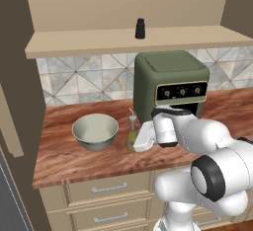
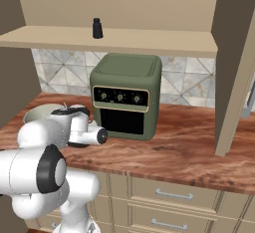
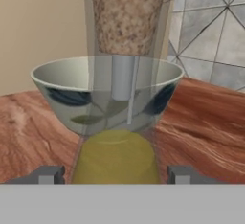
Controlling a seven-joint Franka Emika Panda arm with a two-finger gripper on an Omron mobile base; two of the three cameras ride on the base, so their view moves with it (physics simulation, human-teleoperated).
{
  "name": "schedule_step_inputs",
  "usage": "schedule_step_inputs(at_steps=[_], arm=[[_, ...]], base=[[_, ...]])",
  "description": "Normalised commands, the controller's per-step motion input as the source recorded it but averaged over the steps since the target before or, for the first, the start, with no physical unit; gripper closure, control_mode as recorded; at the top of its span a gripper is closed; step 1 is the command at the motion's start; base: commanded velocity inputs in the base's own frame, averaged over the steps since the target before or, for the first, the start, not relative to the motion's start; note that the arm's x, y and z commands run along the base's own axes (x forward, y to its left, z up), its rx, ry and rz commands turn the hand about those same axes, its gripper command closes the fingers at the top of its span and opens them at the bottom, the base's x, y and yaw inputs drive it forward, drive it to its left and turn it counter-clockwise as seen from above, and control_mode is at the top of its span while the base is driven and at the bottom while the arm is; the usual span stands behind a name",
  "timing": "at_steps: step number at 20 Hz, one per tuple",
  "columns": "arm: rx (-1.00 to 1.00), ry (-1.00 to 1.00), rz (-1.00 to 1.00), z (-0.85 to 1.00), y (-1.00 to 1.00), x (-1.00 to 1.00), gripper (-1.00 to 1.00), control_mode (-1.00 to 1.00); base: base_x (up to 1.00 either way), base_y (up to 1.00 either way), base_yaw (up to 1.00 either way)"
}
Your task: Retrieve the bottle and the shaker from the cabinet and place them next to the mixing bowl on the counter. Then add garlic from the fridge to the mixing bowl.
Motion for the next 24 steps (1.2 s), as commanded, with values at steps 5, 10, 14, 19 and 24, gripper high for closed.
schedule_step_inputs(at_steps=[5, 10, 14, 19, 24], arm=[[0.00, 0.00, -0.01, 0.00, 0.00, 0.16, 1.00, -1.00], [0.00, 0.00, -0.02, 0.00, 0.00, 0.35, 1.00, -1.00], [0.00, 0.00, -0.02, -0.09, 0.00, 0.24, 1.00, -1.00], [0.00, 0.00, 0.00, 0.00, 0.00, 0.00, -1.00, -1.00], [0.00, 0.00, 0.00, 0.00, 0.00, 0.00, -1.00, -1.00]], base=[[0.00, 0.00, 0.00], [0.00, 0.00, 0.00], [0.00, 0.00, 0.00], [0.00, 0.00, 0.00], [0.00, 0.00, 0.00]])
